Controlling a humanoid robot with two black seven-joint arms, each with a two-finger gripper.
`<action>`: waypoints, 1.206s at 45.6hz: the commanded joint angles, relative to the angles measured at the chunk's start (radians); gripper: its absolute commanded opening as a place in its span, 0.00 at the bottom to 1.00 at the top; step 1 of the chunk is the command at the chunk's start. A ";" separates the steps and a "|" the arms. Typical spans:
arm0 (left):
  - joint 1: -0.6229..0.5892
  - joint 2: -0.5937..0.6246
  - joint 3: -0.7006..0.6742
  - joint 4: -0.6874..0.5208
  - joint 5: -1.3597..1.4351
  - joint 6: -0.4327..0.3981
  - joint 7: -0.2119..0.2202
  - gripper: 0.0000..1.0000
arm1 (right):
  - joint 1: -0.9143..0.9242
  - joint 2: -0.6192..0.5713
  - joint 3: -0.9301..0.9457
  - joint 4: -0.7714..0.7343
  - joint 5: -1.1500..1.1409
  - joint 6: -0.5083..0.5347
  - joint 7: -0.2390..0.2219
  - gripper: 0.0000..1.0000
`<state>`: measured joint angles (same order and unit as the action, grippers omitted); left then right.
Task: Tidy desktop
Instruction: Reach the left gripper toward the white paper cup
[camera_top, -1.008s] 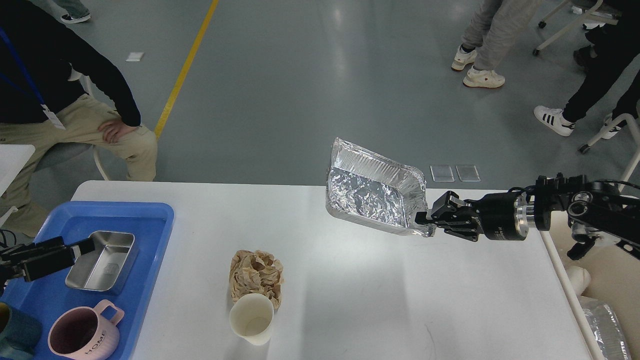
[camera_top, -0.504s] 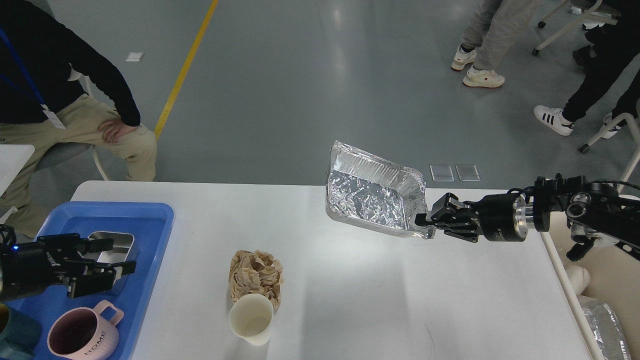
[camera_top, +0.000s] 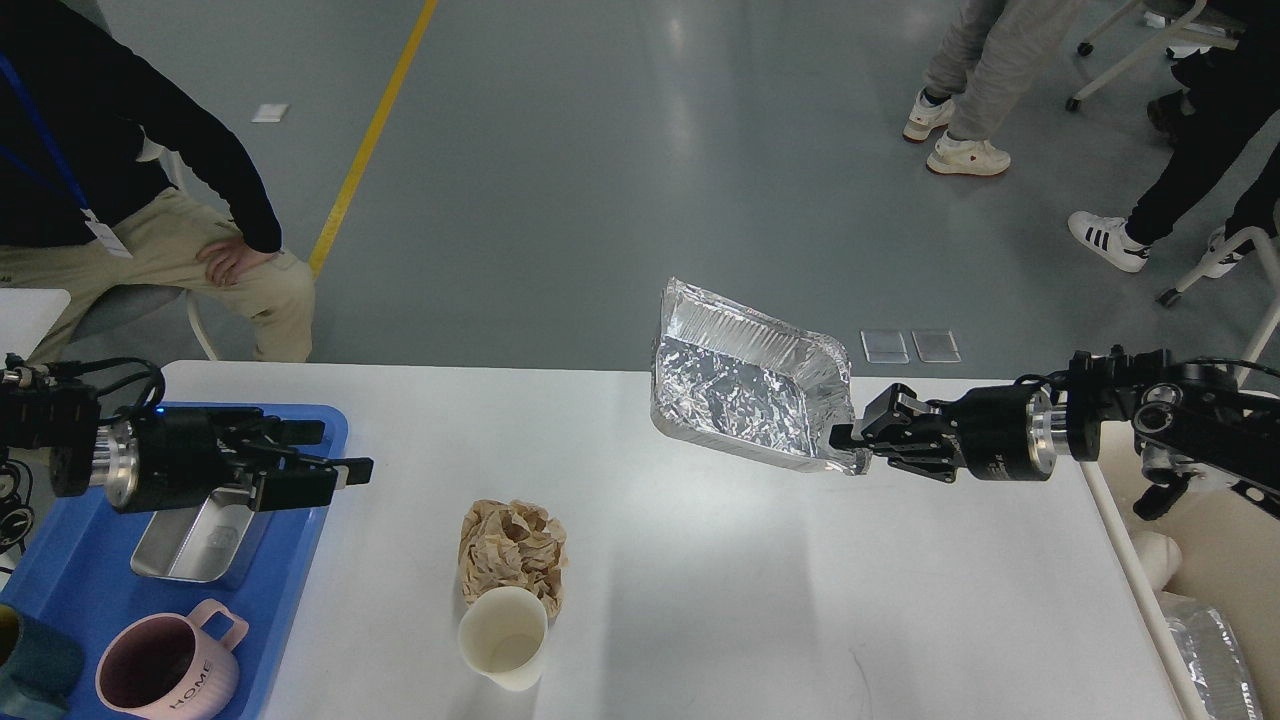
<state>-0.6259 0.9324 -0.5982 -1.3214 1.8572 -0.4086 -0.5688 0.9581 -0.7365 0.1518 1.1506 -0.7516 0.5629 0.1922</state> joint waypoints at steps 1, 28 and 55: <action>-0.009 -0.036 0.002 -0.001 0.002 -0.035 0.007 0.90 | -0.001 -0.004 0.002 0.001 0.000 0.000 0.001 0.00; -0.055 -0.038 0.083 -0.079 0.014 -0.269 0.075 0.92 | 0.001 0.002 0.000 0.000 0.000 0.000 0.001 0.00; -0.104 -0.158 0.087 -0.142 0.014 -0.519 0.075 0.96 | -0.002 -0.009 0.011 0.006 0.002 0.000 0.003 0.00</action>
<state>-0.7348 0.7818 -0.5133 -1.4630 1.8715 -0.9262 -0.4928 0.9557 -0.7441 0.1606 1.1554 -0.7517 0.5627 0.1941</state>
